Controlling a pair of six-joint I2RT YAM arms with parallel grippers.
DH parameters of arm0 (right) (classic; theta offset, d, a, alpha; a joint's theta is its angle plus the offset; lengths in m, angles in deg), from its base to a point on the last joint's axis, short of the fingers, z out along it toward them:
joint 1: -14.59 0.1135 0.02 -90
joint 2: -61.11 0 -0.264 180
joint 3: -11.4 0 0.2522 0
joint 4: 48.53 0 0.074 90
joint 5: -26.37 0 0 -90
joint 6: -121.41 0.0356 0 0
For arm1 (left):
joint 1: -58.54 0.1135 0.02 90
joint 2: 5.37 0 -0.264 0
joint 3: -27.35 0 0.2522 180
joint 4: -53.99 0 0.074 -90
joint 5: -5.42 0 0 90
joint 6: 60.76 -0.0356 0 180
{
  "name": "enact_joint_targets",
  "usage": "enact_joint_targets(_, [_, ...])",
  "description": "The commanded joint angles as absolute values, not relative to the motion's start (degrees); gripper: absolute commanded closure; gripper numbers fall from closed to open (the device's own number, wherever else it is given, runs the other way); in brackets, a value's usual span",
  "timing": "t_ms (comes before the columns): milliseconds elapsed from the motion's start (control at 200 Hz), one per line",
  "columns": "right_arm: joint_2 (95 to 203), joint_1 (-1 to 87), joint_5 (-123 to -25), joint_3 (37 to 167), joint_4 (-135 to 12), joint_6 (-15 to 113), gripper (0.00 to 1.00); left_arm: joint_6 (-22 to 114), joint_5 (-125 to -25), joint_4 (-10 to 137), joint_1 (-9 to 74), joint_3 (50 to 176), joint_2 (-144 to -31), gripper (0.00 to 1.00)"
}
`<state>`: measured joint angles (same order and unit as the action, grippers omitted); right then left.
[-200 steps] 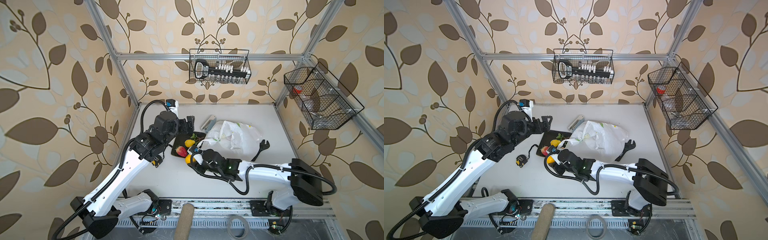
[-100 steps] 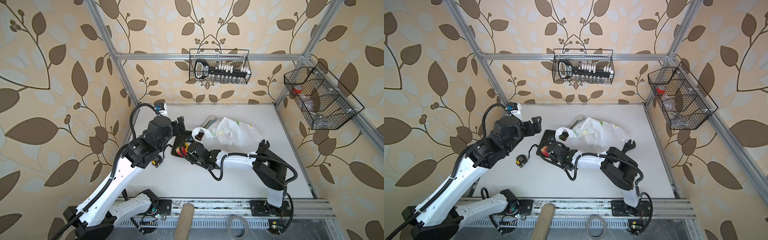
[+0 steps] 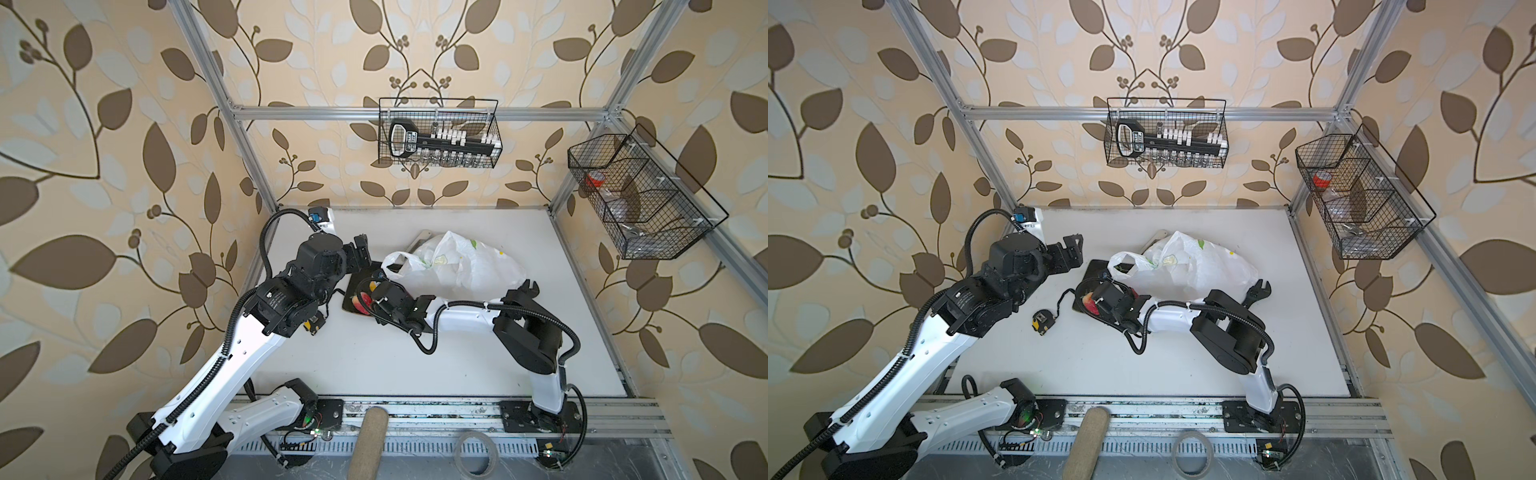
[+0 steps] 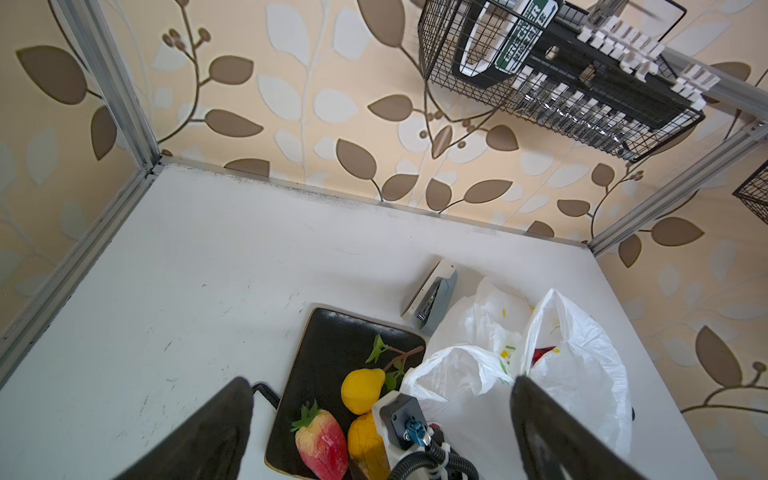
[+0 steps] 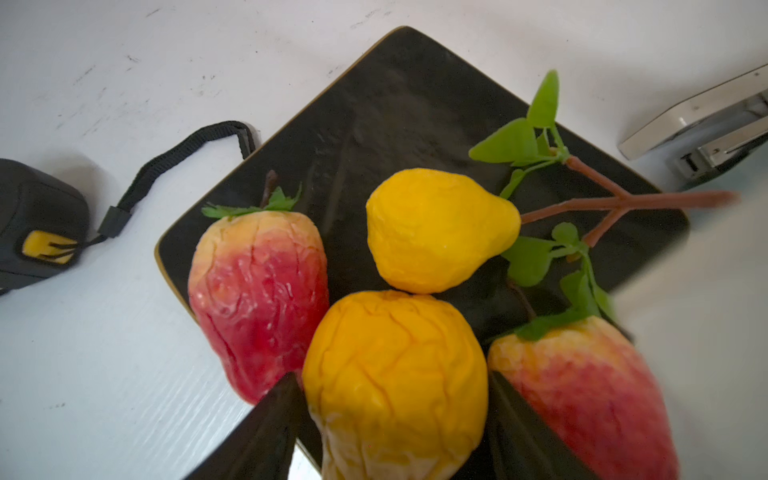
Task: Take the fake fruits out of the plastic bag
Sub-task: 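Carry the yellow mango over the black mat and lower it, then open the right gripper to release the mango on the mat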
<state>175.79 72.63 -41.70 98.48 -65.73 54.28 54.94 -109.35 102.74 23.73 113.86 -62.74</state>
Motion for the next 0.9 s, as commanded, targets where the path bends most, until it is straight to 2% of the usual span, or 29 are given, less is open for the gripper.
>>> enact_joint_targets(0, [174.35,72.59,-41.73,99.55,-65.81,54.11,0.28,55.86,-111.75,102.32,24.13,113.54,-61.60,0.04])
enact_joint_targets(155, [169.41,73.59,-43.04,97.07,-64.37,54.24,0.26,55.50,-111.69,102.21,24.09,114.02,-61.88,0.05])
enact_joint_targets(436, [153.29,77.28,-47.42,87.37,-59.68,52.49,0.26,55.33,-111.44,101.69,24.09,114.66,-62.37,0.05])
enact_joint_targets(581, [142.65,78.57,-45.44,81.17,-60.03,51.82,0.31,55.27,-110.33,101.26,24.09,114.50,-62.92,0.05])
enact_joint_targets(656, [137.08,78.57,-41.11,78.01,-61.62,52.71,0.35,54.96,-108.25,100.25,24.09,113.83,-63.11,0.04])
enact_joint_targets(806, [130.39,76.88,-32.02,74.22,-68.21,56.07,0.46,53.82,-98.98,98.36,24.13,112.83,-65.55,0.04])
enact_joint_targets(896, [131.03,72.73,-31.49,74.68,-73.96,61.43,0.52,52.96,-91.48,98.30,24.10,113.25,-68.70,0.04])
